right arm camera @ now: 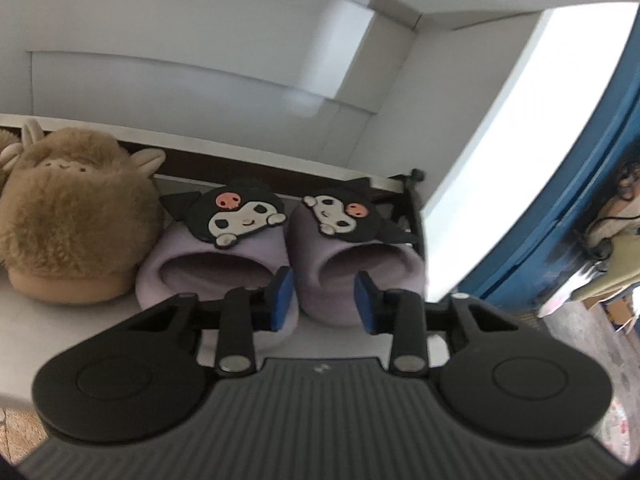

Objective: Organize scattered shoes
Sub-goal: 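Push the lavender slides deeper onto the shelf and open the right tool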

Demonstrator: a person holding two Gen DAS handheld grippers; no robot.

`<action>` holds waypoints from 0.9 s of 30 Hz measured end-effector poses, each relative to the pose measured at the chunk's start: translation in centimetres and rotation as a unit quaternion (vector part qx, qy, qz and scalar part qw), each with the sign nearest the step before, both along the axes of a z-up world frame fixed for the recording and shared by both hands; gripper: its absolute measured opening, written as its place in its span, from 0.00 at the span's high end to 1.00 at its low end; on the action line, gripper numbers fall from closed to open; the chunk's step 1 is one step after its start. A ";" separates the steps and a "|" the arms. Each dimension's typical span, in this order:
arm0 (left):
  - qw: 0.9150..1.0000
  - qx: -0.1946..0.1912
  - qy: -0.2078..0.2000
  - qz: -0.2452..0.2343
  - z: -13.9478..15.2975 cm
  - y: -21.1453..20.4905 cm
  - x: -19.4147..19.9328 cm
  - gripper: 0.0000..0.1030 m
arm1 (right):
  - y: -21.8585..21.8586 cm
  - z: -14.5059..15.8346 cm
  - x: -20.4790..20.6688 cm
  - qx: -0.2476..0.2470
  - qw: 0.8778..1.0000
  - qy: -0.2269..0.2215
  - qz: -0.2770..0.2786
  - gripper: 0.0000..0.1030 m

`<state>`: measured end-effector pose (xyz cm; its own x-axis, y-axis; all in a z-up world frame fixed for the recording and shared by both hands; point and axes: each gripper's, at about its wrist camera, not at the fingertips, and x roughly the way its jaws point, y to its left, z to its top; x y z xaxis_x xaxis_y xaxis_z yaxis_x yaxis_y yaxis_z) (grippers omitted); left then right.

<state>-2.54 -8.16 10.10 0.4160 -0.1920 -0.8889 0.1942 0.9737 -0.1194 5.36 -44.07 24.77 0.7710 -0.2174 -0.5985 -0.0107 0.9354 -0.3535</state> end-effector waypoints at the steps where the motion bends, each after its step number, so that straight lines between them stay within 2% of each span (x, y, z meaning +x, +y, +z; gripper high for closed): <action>1: 1.000 0.000 -0.001 -0.001 0.0 -0.1 -0.1 0.00 | 0.0 -0.1 0.3 0.000 1.000 0.000 0.001 0.74; 3: 1.000 0.000 0.000 -0.001 0.0 -0.1 -0.1 0.00 | -0.4 0.1 0.5 0.010 1.000 0.002 0.001 0.74; 8: 1.000 0.000 0.004 0.000 -0.2 -0.1 0.0 0.00 | -3.0 0.6 -0.4 0.094 0.995 -0.017 -0.012 0.73; 10: 1.000 0.001 0.001 -0.001 -0.2 -0.2 0.1 0.00 | -3.5 1.1 -1.1 0.118 0.991 -0.040 -0.038 0.66; 15: 1.000 -0.001 0.002 -0.002 -0.1 -0.3 0.1 0.00 | -3.3 1.2 -0.9 0.100 0.992 -0.045 -0.069 0.65; 17: 1.000 -0.003 0.001 -0.004 0.0 -0.3 0.0 0.00 | -4.0 1.4 -0.9 0.118 0.985 -0.054 -0.115 0.63; 19: 1.000 -0.003 0.001 -0.005 0.0 -0.2 0.0 0.00 | -5.3 1.3 -1.1 0.157 0.975 -0.054 -0.149 0.62; 22: 1.000 -0.001 0.001 -0.005 -0.1 -0.2 0.1 0.00 | -6.2 0.7 -0.7 0.186 0.970 -0.046 -0.148 0.62; 25: 1.000 -0.003 0.003 -0.003 -0.2 -0.1 0.2 0.00 | -6.1 0.4 0.5 0.182 0.969 -0.030 -0.162 0.63; 27: 1.000 -0.006 0.000 -0.005 0.0 -0.1 0.1 0.00 | -6.5 0.2 0.6 0.200 0.963 -0.033 -0.178 0.62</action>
